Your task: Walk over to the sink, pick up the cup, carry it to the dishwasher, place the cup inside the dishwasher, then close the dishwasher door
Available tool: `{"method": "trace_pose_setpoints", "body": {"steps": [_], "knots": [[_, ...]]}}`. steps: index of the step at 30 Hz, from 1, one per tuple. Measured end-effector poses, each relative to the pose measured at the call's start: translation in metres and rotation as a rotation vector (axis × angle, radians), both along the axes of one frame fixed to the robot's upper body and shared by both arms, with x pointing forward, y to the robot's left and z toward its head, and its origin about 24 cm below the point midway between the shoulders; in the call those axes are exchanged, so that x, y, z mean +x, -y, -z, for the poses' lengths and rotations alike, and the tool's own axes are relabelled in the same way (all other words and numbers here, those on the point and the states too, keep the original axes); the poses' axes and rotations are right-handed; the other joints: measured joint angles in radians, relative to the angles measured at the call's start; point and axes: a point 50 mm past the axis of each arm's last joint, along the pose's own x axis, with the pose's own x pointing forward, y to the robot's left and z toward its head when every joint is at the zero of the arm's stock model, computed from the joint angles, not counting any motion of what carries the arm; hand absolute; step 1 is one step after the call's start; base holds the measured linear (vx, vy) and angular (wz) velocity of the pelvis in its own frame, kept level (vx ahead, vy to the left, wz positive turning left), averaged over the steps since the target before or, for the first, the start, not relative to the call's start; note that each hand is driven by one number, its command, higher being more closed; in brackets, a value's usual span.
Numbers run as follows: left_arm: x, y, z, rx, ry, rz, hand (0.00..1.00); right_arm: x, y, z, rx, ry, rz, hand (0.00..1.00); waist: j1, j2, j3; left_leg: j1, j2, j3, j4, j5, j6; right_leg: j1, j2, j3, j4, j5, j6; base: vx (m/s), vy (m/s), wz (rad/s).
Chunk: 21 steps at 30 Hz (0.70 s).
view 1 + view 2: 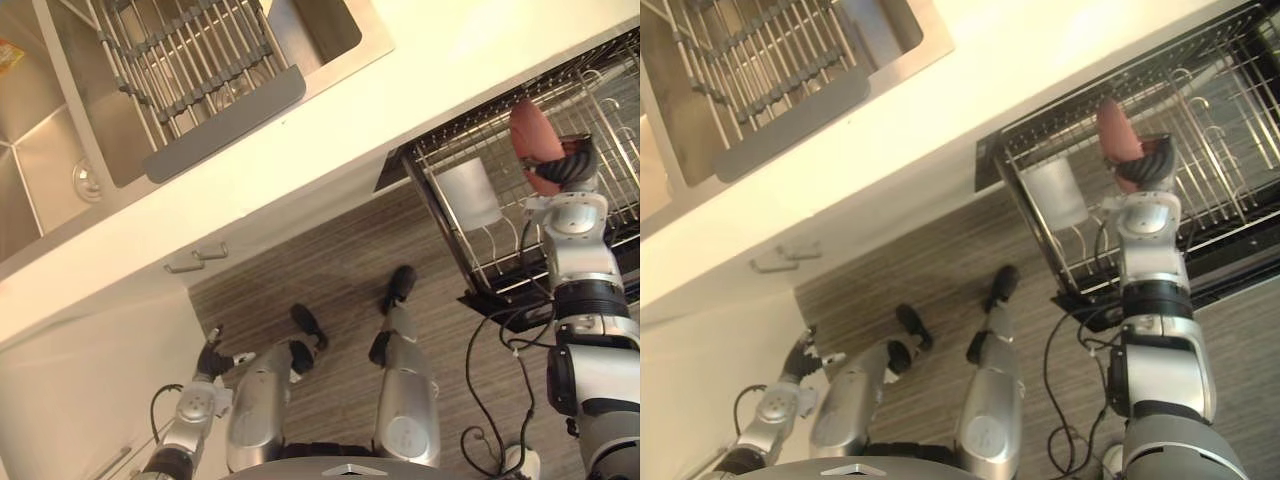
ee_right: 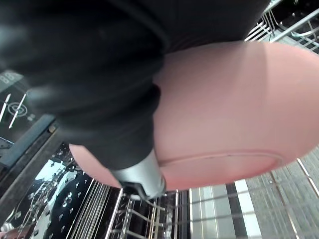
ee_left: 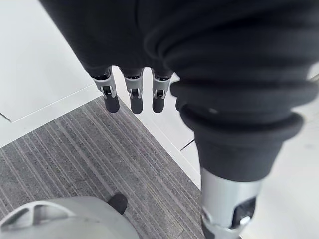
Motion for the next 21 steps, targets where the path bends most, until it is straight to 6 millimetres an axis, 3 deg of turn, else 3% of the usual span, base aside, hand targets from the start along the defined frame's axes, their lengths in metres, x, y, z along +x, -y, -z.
{"method": "trace_pose_setpoints", "body": {"steps": [11,21], "knots": [[0.0,0.012,0.0,-0.015,0.007,0.051,0.0,-0.006,0.012,-0.012,-0.181,0.009,0.186,1.0,-0.004,0.032,-0.004,-0.005,-0.029,0.002,-0.038,0.026,0.01,-0.022,-0.022,0.005,0.002,0.008,0.002,-0.01,0.004,0.02],[0.001,0.012,-0.003,-0.028,0.051,0.033,0.0,-0.01,0.017,0.0,-0.184,0.001,0.211,1.0,-0.004,0.048,-0.015,0.018,-0.036,0.004,-0.053,0.033,0.011,-0.005,-0.026,0.007,0.0,0.01,0.004,0.0,0.0,0.0]]}}
